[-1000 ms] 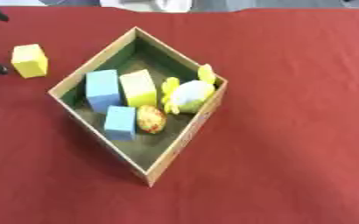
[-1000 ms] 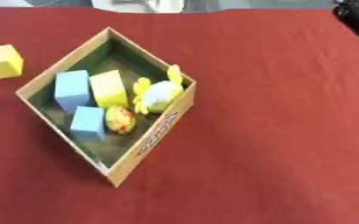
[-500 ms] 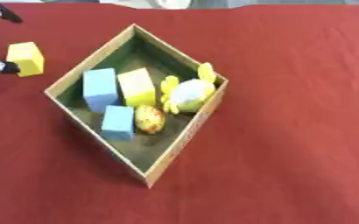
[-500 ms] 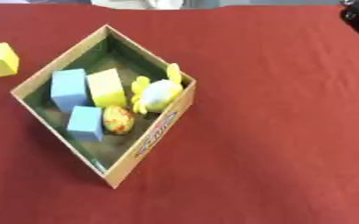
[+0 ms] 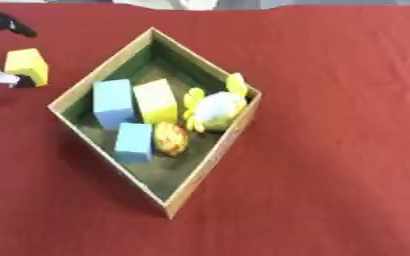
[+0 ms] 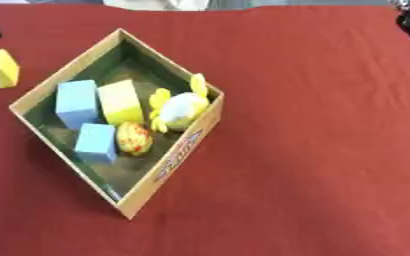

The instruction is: Pick up objects on the table and place them in the box.

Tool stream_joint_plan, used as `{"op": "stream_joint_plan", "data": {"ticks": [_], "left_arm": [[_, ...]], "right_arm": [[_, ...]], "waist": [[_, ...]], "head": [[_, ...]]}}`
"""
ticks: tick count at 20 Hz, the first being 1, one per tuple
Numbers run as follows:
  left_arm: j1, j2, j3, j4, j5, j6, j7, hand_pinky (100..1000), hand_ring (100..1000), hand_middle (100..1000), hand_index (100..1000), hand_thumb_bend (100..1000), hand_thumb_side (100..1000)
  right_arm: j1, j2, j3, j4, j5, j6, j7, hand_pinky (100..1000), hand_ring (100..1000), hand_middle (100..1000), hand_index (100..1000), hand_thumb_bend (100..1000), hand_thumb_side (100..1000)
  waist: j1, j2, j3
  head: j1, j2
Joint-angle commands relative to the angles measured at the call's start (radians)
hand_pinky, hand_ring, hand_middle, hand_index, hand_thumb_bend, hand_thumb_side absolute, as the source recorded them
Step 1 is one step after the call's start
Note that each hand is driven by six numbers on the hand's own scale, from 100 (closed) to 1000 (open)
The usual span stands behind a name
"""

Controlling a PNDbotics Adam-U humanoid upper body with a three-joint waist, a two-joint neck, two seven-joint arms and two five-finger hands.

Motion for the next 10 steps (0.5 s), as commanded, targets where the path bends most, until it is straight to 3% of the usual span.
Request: {"op": "stream_joint_plan", "data": {"ticks": [1,10], "left_arm": [[-0.024,0.022,0.019,0.002,-0.016,0.01,0.003,984,944,858,929,562,508],[-0.032,0.02,0.049,0.051,-0.077,0.038,0.044,985,951,864,934,546,473]], "right_arm": [[-0.013,-0.021,-0.012,-0.015,-0.008,0.001,-0.004,875,812,640,818,100,535],[-0.017,-0.019,-0.012,-0.015,-0.011,0.0,-0.004,875,808,635,816,100,535]], "waist": [[-0.003,-0.004,-0.002],[-0.001,0.011,-0.016]], "head": [[0.004,-0.018],[0.015,-0.039]]}}
